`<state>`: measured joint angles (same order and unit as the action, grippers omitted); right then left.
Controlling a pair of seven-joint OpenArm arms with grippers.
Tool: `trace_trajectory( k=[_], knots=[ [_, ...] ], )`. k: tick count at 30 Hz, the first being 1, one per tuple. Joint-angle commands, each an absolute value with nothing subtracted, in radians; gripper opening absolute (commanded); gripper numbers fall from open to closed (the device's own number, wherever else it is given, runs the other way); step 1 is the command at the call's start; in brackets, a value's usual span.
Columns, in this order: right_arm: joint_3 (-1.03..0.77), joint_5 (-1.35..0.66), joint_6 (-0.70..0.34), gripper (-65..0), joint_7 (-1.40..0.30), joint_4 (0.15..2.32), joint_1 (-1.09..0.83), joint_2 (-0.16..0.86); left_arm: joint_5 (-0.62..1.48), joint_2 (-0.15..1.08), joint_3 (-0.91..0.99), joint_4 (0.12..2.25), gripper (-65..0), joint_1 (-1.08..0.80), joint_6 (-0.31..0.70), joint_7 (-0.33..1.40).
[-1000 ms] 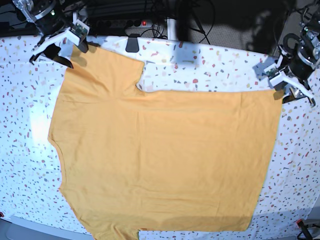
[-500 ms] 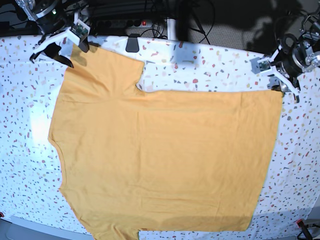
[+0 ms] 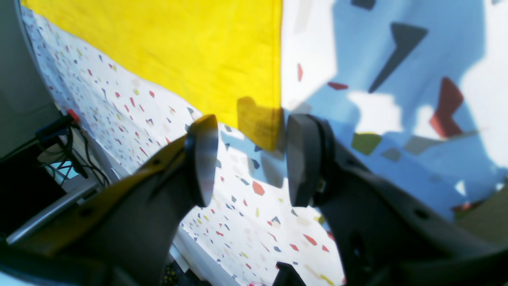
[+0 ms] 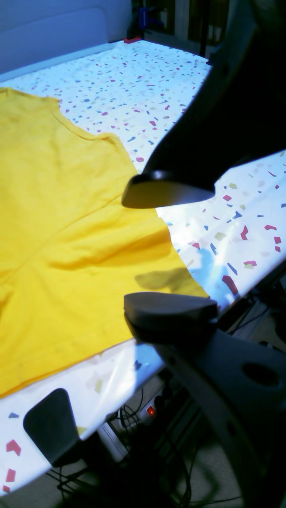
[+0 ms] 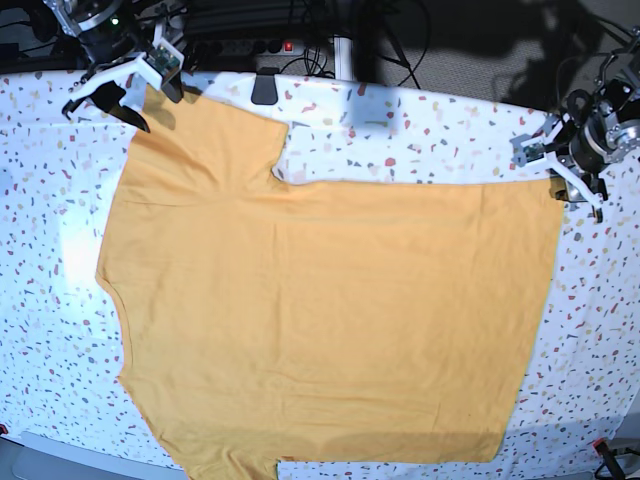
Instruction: Fold the T-shirt properly
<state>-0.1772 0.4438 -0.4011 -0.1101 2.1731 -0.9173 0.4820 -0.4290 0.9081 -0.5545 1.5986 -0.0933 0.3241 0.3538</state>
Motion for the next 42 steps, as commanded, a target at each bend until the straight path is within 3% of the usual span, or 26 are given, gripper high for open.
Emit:
trace_trajectory(
  k=[1,7,11,13,16,17,23,28,33,42],
  knots=[
    [-0.185,0.446,-0.381,-31.0,-0.095,2.190,-0.920,0.490,-0.426,0.909,-0.552,1.599,-37.5,-0.077,0.326,0.328],
    [-0.185,0.442,-0.381,-31.0,-0.096,2.190,-0.892,0.490,-0.410,0.801,-0.552,1.481,-37.5,-0.030,0.326,0.326],
    [-0.185,0.442,-0.381,-31.0,-0.099,2.190,-0.892,0.490,-0.410,0.792,-0.552,1.458,-37.7,-0.028,0.326,0.344],
    [-0.185,0.442,-0.381,-31.0,-0.098,2.190,-0.892,0.490,-0.411,0.796,-0.552,1.460,-43.8,-0.028,0.326,0.344],
    [-0.185,0.442,-0.381,-31.0,-0.100,2.190,-0.892,0.490,-0.411,0.796,-0.552,1.460,-62.9,-0.028,0.326,0.344],
    [-0.185,0.441,-0.382,-31.0,-0.108,2.190,-0.892,0.490,-0.411,0.796,-0.551,1.462,-65.0,-0.028,0.326,0.344],
    [-0.184,0.359,-0.383,-30.9,-0.237,2.188,-0.892,0.491,-0.410,0.796,-0.552,1.464,-65.0,-0.028,0.326,0.342],
    [-0.183,0.366,-0.460,-30.8,-0.247,2.188,-0.862,0.493,-0.410,0.796,-0.551,1.466,-65.0,-0.028,0.326,0.339],
    [-0.183,0.359,-0.493,-17.7,-0.251,2.188,-0.845,0.492,-0.410,0.796,-0.551,1.466,-65.0,-0.028,0.326,0.340],
    [-0.178,0.359,-0.524,-18.0,-0.218,2.091,-0.793,0.493,-0.410,0.795,-0.552,1.466,-65.0,-0.028,0.326,0.339]
  ],
)
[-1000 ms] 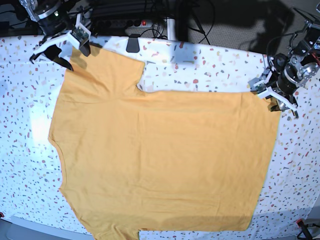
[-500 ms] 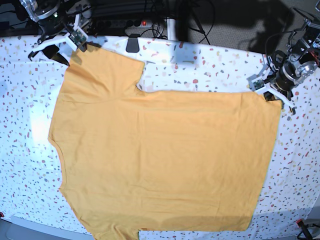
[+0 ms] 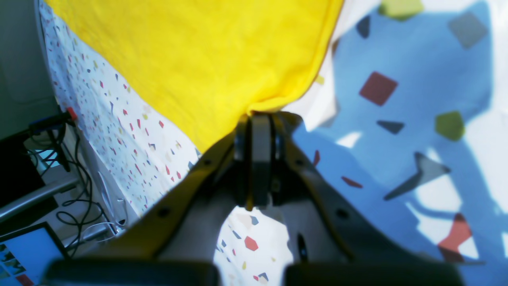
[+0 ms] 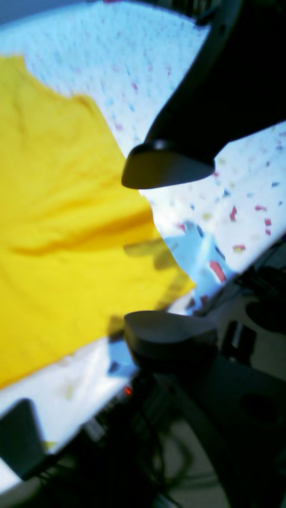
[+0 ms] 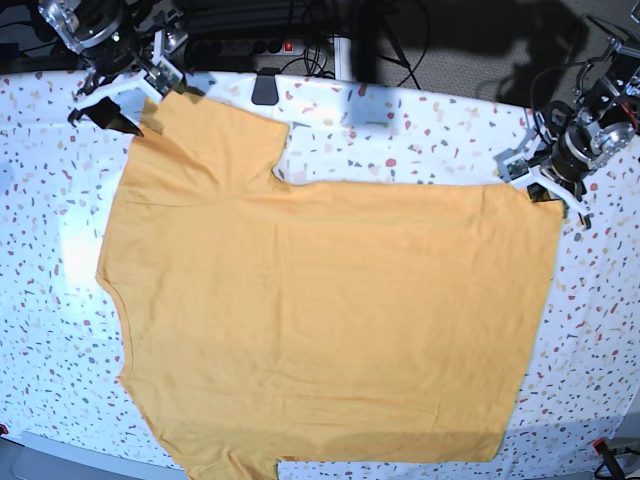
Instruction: Fold the T-shirt properly
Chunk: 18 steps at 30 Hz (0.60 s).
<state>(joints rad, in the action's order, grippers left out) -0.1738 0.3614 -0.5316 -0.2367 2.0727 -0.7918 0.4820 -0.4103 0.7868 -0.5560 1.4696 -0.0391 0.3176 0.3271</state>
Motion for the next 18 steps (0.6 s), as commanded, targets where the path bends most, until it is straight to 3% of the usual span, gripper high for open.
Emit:
trace_trajectory(
  k=[1,10,18],
  knots=[
    [-0.172,0.359,-0.537,-18.0,-0.218,2.072,-0.776,0.493,-0.410,0.796,-0.551,1.466,-65.0,-0.028,0.326,0.339],
    [-0.025,0.385,-0.588,-18.0,-0.217,1.958,-0.674,0.492,-0.410,0.796,-0.552,1.466,-65.0,-0.028,0.326,0.339],
    [0.050,0.496,-0.538,-19.6,-0.253,1.900,-0.624,0.490,-0.410,0.796,-0.552,1.466,-65.0,-0.028,0.326,0.340]
  ],
)
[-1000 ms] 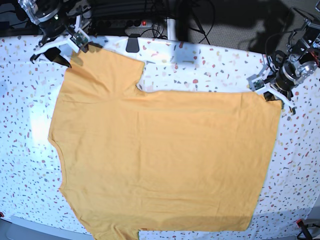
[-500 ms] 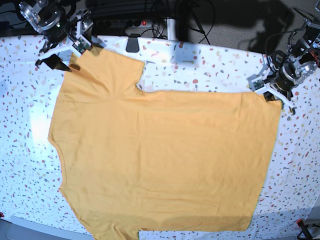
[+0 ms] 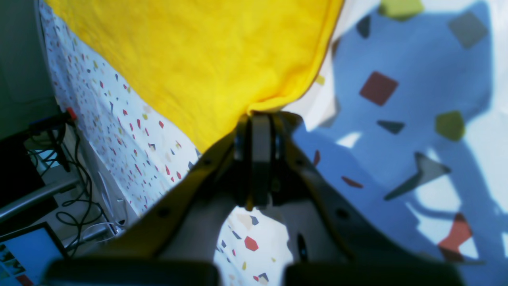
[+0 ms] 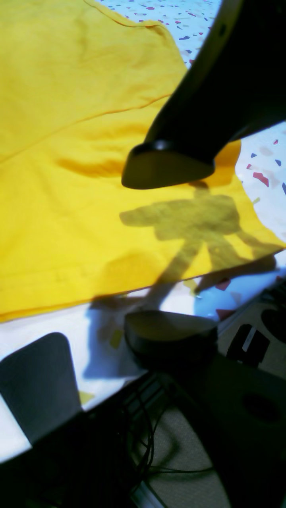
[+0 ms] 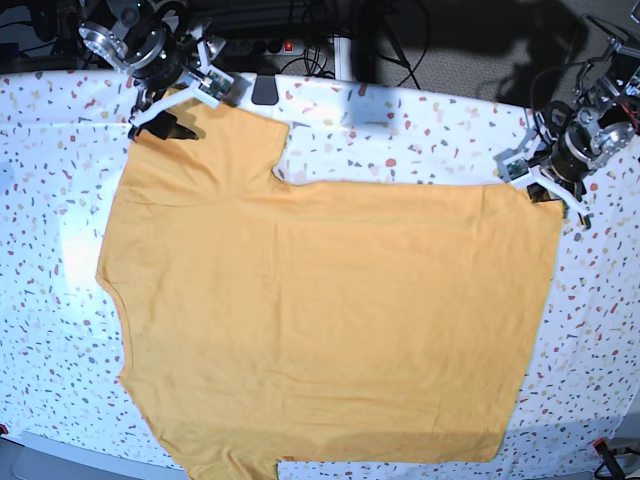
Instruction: Fold the T-shirt properly
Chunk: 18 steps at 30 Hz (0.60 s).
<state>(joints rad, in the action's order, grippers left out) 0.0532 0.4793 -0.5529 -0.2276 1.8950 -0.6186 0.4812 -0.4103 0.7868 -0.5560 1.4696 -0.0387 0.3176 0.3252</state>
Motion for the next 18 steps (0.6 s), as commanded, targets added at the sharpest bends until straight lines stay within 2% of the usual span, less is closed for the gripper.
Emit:
trace_trajectory(
  k=[1,3,18],
  knots=[
    [0.048,0.498,-0.538,-21.1,-0.281,1.900,-0.624,0.490,-0.410,0.796,-0.551,1.466,-65.0,-0.028,0.326,0.340],
    [0.041,0.499,-0.537,-23.6,-0.327,1.900,-0.623,0.491,-0.410,0.796,-0.551,1.466,-65.0,-0.028,0.326,0.340],
    [-0.043,0.498,-0.539,-23.7,-0.310,1.899,-0.624,0.490,-0.410,0.796,-0.551,1.466,-65.0,-0.028,0.326,0.340]
  ],
)
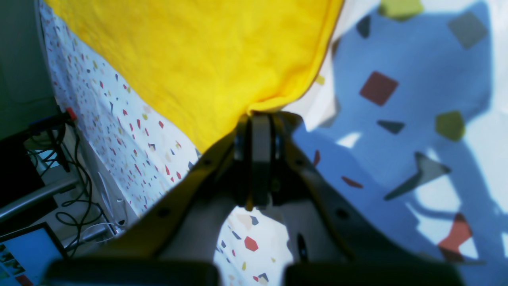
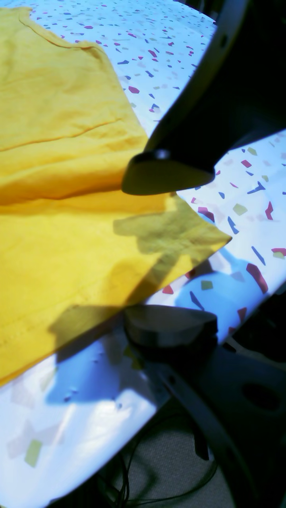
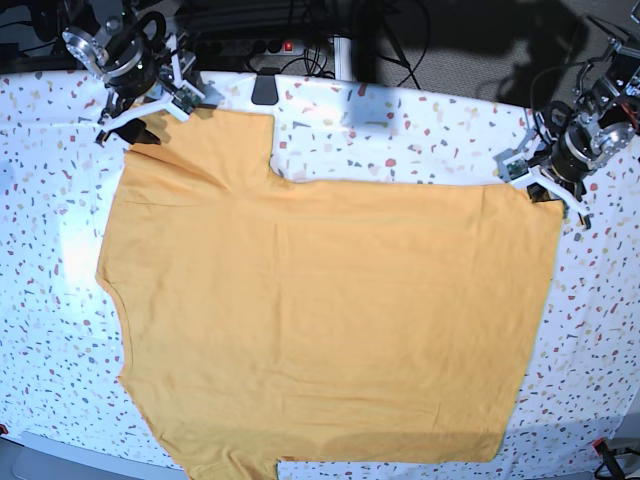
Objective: Fold the T-shirt properly
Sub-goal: 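Grasp the shirt shoulder edge with the right gripper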
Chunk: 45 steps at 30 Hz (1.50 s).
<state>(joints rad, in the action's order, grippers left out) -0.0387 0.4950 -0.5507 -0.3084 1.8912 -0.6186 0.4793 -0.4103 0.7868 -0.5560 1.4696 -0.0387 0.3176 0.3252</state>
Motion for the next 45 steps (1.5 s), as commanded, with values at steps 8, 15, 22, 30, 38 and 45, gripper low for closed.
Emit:
trace_trajectory(
  k=[8,15,22,30,38,45],
  knots=[
    [-0.038,0.656,-0.599,-23.7,-0.173,1.799,-0.624,0.490,-0.410,0.796,-0.551,1.466,-65.0,-0.028,0.326,0.340],
    [-0.023,0.682,-0.599,-41.6,-0.130,1.789,-0.624,0.491,-0.410,0.796,-0.551,1.466,-65.0,-0.028,0.326,0.340],
    [-0.018,0.619,-0.599,-65.0,-0.156,1.801,-0.624,0.490,-0.410,0.796,-0.551,1.466,-65.0,-0.028,0.326,0.339],
    [-0.018,0.461,-0.596,-65.0,-0.249,1.921,-0.624,0.490,-0.410,0.796,-0.551,1.466,-65.0,-0.028,0.326,0.339],
    [-0.018,0.459,-0.485,-65.0,-0.332,2.020,-0.623,0.491,-0.411,0.796,-0.551,1.466,-65.0,-0.028,0.326,0.339],
    [-0.018,0.395,-0.432,-65.0,-0.379,2.020,-0.590,0.491,-0.411,0.796,-0.551,1.466,-65.0,-0.021,0.326,0.340]
  ],
)
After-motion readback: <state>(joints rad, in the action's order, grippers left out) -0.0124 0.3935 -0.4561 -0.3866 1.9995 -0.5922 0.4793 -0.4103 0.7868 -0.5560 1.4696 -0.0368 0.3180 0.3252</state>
